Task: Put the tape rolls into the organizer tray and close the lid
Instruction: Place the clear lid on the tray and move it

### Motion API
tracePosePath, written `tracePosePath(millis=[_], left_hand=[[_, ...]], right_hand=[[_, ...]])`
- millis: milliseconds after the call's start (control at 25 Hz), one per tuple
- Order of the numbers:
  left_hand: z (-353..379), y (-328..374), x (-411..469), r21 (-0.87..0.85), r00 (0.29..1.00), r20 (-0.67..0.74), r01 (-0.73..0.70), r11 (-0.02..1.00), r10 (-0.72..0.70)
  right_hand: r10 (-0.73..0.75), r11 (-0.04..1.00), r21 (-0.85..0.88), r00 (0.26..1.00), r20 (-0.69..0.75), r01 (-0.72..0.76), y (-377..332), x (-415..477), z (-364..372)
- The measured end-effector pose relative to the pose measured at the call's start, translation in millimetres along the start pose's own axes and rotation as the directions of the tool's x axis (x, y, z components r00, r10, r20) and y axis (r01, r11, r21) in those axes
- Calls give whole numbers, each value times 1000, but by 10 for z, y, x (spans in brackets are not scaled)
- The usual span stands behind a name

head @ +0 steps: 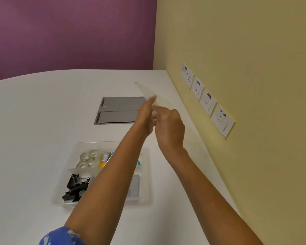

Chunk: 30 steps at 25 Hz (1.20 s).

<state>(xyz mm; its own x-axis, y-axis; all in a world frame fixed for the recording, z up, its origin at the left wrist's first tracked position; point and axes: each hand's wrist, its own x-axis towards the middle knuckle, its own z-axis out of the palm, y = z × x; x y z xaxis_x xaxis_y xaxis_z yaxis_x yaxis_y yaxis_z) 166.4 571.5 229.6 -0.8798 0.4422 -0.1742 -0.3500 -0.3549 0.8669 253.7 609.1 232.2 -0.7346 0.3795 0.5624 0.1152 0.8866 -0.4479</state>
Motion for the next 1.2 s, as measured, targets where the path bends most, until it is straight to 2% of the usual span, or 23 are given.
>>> tracePosePath(millis=[120,160,280,360,440,520,640,720,800,920,1200], left_hand=[[-435,111,-29,100,996,-56,-65,993,71],[-601,173,-49,125,995,-59,-76,989,84],[-1167,352,-104,159,998,-49,-39,987,47],[-1544,420,-160,238,996,-84,10,971,10],[-1893,436,-217,338,990,-139,59,939,-12],[-2197,401,-270,382,979,-203,109,918,-32],[-2561,258,-340,377,960,-274,159,912,-55],[-2742,109,-361,382,937,-347,179,907,-39],[-2894,-52,-375,441,891,-453,207,873,17],[-3101,-253,-384,637,810,-564,305,708,159],[-3348,-455,-356,678,757,-623,395,620,199]], right_hand=[[50,980,178,982,183,-84,-161,-22,234],[74,971,211,980,185,-114,-157,4,305],[152,976,147,985,85,-164,15,131,501],[251,968,12,967,43,-252,192,161,630],[380,919,-130,924,41,-372,342,107,761],[501,858,-185,860,97,-479,449,-24,899],[561,807,-12,761,325,-590,462,-270,1153],[546,804,-4,735,403,-595,399,-459,1332],[572,799,-64,724,387,-597,324,-623,1478],[580,804,-133,715,390,-579,231,-782,1635],[561,821,-348,752,346,-452,139,-841,1755]])
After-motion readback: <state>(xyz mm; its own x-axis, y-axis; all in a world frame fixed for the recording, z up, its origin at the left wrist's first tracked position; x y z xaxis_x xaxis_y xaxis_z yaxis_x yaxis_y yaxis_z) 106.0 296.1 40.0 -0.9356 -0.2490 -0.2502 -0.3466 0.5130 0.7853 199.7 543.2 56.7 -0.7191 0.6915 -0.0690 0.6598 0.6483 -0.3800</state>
